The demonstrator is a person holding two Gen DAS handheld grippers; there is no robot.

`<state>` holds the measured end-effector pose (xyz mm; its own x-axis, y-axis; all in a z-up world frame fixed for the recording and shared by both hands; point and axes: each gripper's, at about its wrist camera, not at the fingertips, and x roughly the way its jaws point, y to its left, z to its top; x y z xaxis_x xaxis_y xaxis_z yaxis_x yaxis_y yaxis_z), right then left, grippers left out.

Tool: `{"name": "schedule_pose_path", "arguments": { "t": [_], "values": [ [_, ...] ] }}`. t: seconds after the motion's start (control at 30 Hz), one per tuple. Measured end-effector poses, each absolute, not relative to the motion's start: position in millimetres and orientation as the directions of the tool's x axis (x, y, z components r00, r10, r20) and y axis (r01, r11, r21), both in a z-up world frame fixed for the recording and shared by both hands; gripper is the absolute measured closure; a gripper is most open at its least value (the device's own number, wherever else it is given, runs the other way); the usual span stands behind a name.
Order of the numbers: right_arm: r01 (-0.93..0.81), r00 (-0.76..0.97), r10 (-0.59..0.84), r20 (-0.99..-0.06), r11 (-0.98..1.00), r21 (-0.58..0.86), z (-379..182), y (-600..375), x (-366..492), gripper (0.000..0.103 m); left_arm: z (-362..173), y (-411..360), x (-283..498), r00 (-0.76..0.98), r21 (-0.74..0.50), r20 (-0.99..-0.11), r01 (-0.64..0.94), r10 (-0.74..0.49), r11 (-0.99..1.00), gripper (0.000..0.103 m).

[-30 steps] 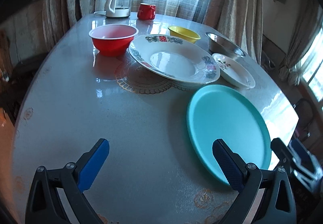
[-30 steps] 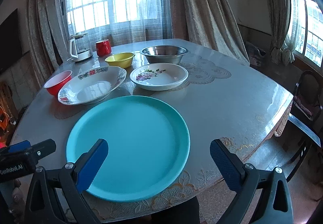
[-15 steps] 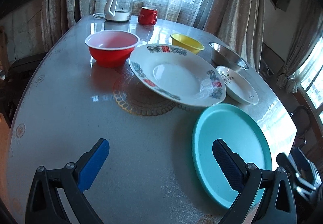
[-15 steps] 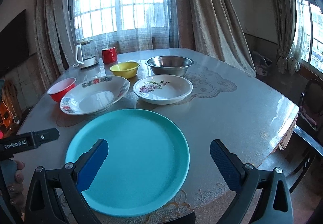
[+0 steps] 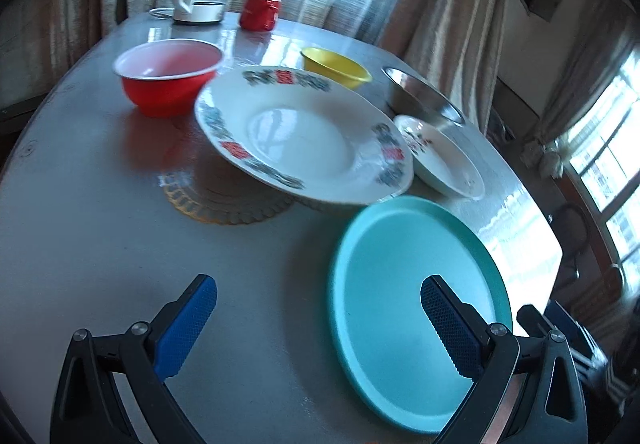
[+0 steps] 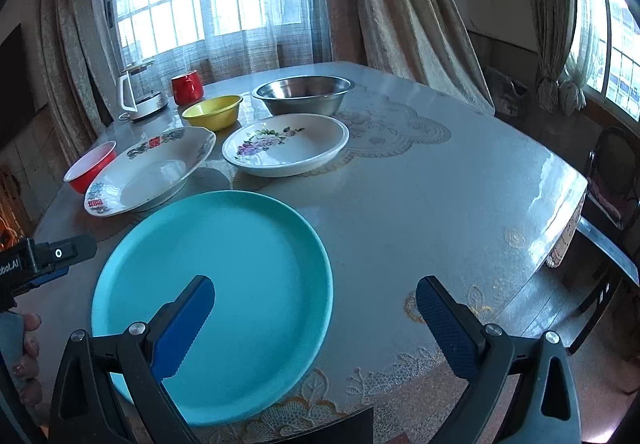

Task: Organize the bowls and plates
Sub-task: 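Move the left gripper toward the white plate with red characters, then close the left gripper on the rim of the red-character plate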

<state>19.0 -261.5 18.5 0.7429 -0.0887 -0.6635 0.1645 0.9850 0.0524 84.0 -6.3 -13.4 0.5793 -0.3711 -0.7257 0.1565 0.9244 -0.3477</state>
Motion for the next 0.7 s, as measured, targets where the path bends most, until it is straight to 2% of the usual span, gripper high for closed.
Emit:
{"name": "schedule_pose_path", "arguments": {
  "t": [0.17, 0.3, 0.47, 0.53, 0.57, 0.6, 0.63, 0.67, 0.7],
  "values": [
    [0.171, 0.739, -0.062, -0.671, 0.980, 0.098, 16, -280, 21, 0.006, -11, -6, 76, 0.589, -0.368, -0.714, 0.143, -0.378, 0.919, 0.000],
    [0.150, 0.717, -0.033, -0.696, 0.983, 0.107, 12, -286, 27, 0.017, -16, -3, 74, 0.566, -0.377, -0.735, 0.116, -0.373, 0.919, 0.000],
    [0.120, 0.708, 0.012, -0.706, 0.983, 0.137, 7, -288, 32, 0.026, -16, -2, 69, 0.581, -0.385, -0.720, 0.120, -0.379, 0.915, 0.001],
    [0.107, 0.698, 0.036, -0.715, 0.982, 0.154, 3, -288, 36, 0.034, -18, -5, 69, 0.568, -0.379, -0.726, 0.138, -0.387, 0.915, 0.006],
    [0.101, 0.691, 0.046, -0.721, 0.982, 0.160, 1, -287, 38, 0.042, -19, -8, 70, 0.563, -0.374, -0.729, 0.149, -0.389, 0.916, 0.009],
    [0.096, 0.683, 0.054, -0.728, 0.982, 0.163, -2, -286, 41, 0.048, -21, -11, 70, 0.555, -0.364, -0.735, 0.163, -0.390, 0.917, 0.017],
    [0.090, 0.677, 0.065, -0.733, 0.982, 0.169, -4, -285, 43, 0.050, -23, -14, 71, 0.544, -0.357, -0.742, 0.176, -0.393, 0.917, 0.025],
    [0.087, 0.683, 0.058, -0.728, 0.983, 0.160, -4, -284, 43, 0.052, -23, -18, 70, 0.549, -0.336, -0.742, 0.191, -0.384, 0.922, 0.026],
    [0.085, 0.683, 0.056, -0.728, 0.984, 0.155, -4, -283, 44, 0.056, -22, -22, 69, 0.558, -0.315, -0.739, 0.211, -0.379, 0.925, 0.033]
  ]
}}
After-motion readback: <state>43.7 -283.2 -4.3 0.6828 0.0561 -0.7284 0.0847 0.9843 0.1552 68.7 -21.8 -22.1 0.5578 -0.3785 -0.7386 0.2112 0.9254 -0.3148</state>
